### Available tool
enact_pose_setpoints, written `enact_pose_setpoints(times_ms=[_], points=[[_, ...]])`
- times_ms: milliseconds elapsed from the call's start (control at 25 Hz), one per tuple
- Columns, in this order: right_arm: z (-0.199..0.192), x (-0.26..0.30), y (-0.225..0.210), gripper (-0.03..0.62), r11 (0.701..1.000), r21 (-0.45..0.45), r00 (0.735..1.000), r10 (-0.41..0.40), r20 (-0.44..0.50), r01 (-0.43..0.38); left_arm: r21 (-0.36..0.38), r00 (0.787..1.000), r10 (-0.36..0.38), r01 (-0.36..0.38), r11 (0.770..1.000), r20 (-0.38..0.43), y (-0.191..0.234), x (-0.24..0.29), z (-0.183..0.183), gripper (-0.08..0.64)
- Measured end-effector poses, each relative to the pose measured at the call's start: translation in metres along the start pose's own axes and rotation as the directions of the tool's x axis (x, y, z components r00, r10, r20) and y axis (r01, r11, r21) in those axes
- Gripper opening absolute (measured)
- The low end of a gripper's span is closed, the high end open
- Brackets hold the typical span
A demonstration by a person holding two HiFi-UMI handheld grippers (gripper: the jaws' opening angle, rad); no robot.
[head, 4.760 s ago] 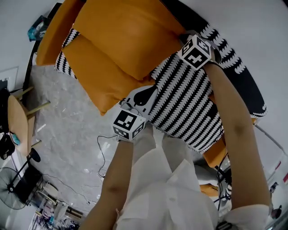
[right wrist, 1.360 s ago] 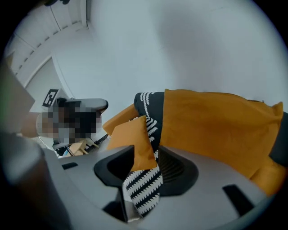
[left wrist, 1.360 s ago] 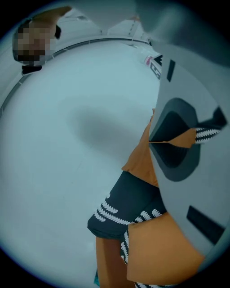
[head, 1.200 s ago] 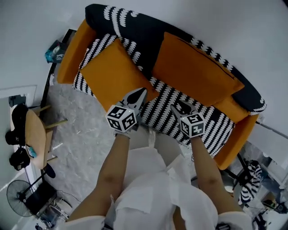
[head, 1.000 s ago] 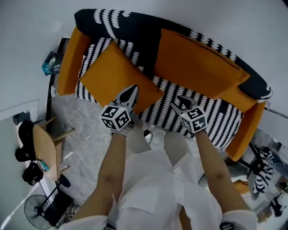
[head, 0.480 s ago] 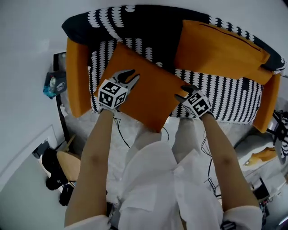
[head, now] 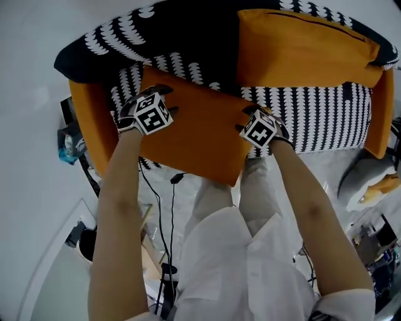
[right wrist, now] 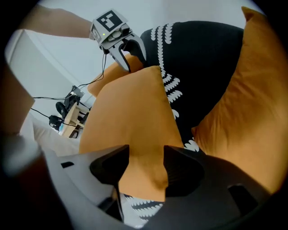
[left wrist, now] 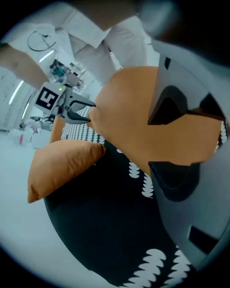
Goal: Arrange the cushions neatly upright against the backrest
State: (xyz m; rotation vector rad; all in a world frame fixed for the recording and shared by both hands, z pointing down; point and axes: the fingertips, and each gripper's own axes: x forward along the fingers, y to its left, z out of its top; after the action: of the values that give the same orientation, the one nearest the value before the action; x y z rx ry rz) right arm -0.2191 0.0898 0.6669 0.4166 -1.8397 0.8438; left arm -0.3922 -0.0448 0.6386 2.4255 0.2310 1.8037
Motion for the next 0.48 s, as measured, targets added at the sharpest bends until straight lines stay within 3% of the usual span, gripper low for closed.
enact_pose_setpoints(times_ms=[120, 200, 400, 480], points=[[-0.005, 0.014, -0.005, 0.247, 1.000, 0.003, 1.000, 0.016, -0.022, -0.016, 0.161, 0.992, 0.002, 0.019, 0.987, -0.124, 0.009, 0.023, -0.005, 0.274], [-0.005, 0.020, -0.007, 0.247, 1.000, 0.003, 0.999, 0.025, -0.020, -0.025, 0.229, 0.980, -0.003, 0.050, 0.972, -0.200, 0.010, 0.038, -0.009, 0.287], [-0.005, 0.021, -0.008, 0.231, 0.997, 0.033, 0.997, 0.067, 0.028, -0.067, 0.221, 0.945, -0.031, 0.108, 0.969, -0.326, 0.009, 0.064, -0.015, 0.281], [-0.005, 0.018, -0.007, 0.193, 0.996, 0.040, 0.996, 0.080, 0.035, -0.081, 0.212, 0.936, -0.035, 0.116, 0.970, -0.350, 0.008, 0.065, -0.015, 0.275]])
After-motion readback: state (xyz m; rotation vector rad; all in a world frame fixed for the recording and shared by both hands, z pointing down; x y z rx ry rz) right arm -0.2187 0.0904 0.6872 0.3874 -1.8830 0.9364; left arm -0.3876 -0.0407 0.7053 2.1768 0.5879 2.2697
